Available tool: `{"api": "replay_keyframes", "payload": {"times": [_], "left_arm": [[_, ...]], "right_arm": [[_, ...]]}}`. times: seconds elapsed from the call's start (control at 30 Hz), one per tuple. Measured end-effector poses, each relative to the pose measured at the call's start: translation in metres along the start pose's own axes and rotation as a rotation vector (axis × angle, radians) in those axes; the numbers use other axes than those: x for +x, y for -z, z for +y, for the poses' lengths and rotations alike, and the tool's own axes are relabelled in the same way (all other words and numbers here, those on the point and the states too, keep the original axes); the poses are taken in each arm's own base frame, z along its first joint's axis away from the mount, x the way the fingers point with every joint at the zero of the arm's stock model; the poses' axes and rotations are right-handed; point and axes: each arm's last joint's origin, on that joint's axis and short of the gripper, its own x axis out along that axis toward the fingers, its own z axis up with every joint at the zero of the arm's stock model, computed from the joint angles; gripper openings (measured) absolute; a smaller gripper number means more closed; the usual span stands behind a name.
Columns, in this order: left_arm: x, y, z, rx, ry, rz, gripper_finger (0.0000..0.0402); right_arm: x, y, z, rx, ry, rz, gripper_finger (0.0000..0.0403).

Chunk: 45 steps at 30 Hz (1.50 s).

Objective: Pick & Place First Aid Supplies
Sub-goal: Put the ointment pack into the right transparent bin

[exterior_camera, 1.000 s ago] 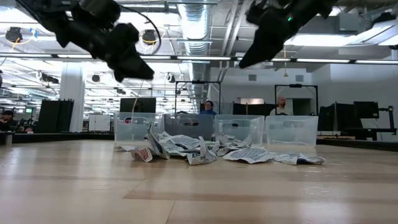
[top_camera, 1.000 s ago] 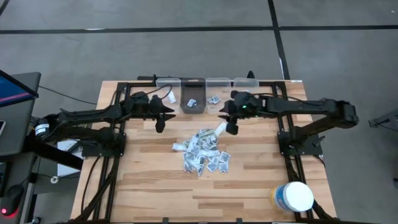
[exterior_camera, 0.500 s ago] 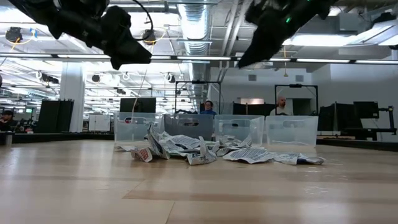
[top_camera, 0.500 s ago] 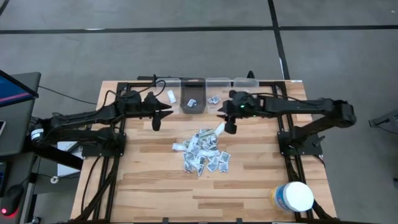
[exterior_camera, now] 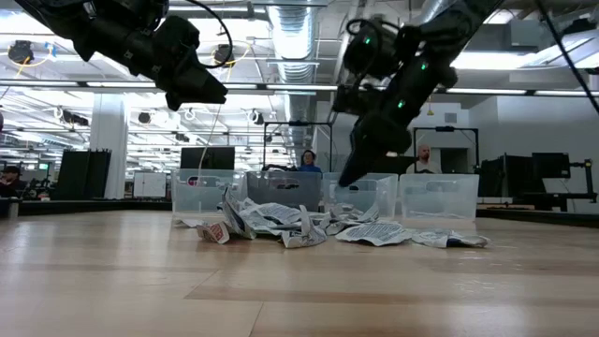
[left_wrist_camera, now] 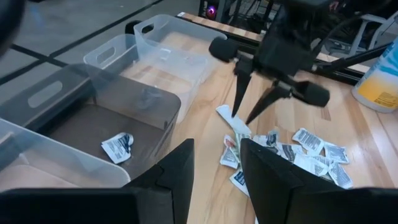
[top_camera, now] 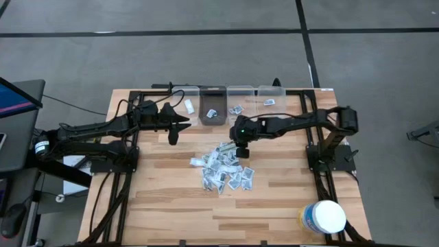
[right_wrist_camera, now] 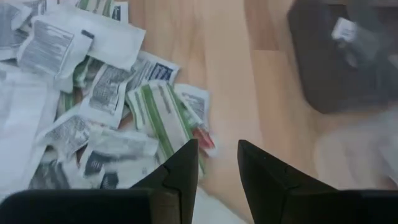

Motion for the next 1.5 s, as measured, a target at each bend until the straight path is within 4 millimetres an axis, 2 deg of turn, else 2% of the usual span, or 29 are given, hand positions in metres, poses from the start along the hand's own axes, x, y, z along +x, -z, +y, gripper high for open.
{"api": "replay_keyframes", "payload": {"times": [0.3,0.93,1.23,1.5], "left_arm": [[0.000,0.001,-0.001,-0.001,0.019,0.008,0.0131],[0.000,0.002,-0.001,-0.002,0.019,0.017,0.0131],[0.000,0.002,-0.001,-0.003,0.018,0.020,0.0131],[0.000,0.002,-0.001,-0.003,0.018,0.020,0.0131]], "right_arm": [[0.023,0.004,0.003,0.087,-0.075,-0.013,0.0107],[0.025,0.008,-0.015,0.155,-0.016,0.003,0.0107],[0.049,0.019,-0.005,0.164,-0.008,0.063,0.0107],[0.052,0.020,0.000,0.175,0.033,0.075,0.0096]]}}
